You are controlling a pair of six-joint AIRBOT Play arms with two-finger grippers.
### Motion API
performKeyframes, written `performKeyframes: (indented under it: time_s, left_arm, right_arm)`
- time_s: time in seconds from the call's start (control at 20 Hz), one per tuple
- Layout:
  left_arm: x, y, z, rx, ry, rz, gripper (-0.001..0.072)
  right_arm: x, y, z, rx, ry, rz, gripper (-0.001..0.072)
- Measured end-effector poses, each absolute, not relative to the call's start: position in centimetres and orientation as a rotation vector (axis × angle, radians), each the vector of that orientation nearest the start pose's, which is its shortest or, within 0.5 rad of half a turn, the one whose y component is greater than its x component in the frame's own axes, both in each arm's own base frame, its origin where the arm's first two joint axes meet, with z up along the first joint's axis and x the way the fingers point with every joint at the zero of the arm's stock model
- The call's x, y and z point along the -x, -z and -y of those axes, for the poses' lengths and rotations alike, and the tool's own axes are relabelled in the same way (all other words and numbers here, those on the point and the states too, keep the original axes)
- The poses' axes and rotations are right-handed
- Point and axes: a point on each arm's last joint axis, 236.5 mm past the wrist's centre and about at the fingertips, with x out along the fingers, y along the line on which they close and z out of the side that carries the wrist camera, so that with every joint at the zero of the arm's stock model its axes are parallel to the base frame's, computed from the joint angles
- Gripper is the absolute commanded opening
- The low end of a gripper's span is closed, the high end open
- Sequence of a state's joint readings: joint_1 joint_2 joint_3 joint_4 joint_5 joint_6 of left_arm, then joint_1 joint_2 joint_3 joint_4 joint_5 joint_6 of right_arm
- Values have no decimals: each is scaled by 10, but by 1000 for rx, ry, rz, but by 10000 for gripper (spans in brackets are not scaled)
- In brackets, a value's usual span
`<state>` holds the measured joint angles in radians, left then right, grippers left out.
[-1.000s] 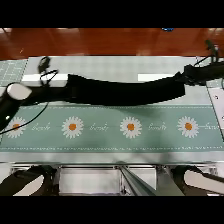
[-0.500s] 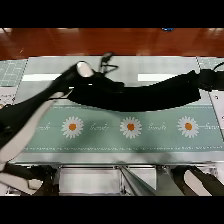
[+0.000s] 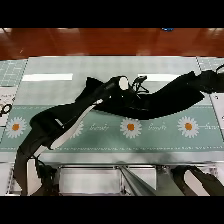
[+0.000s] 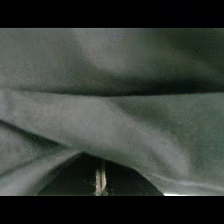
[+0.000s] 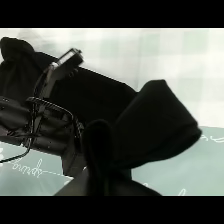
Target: Fold the shirts.
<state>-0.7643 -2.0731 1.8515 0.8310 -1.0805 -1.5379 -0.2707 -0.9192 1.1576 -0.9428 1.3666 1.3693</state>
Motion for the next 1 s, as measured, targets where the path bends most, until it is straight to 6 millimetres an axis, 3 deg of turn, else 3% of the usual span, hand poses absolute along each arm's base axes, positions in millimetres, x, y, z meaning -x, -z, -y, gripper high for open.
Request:
performKeyframes:
  time_s: [0.15,0.25,0.4,0.6,0.7,0.8,1.0]
  left_arm:
    - [-326,48,482,195,993,-1450,21]
    - [-348,26,458,187,976,-1416,21]
    - [-384,-10,399,166,897,-1350,21]
    - [-408,-62,303,193,762,-1229,21]
    - [-403,-80,255,228,685,-1166,21]
    - [-389,-86,210,253,604,-1117,21]
    - [-341,-75,158,294,503,-1076,21]
  right_arm:
    - [-328,-161,-53,-436,-340,-965,28]
    - [-331,-166,-59,-455,-356,-950,28]
    - [-338,-171,-82,-479,-404,-930,27]
    - [-362,-168,-142,-535,-529,-923,27]
    - [-378,-164,-182,-564,-600,-931,28]
    - [-397,-155,-224,-586,-662,-951,28]
    - [-435,-129,-302,-632,-755,-1004,28]
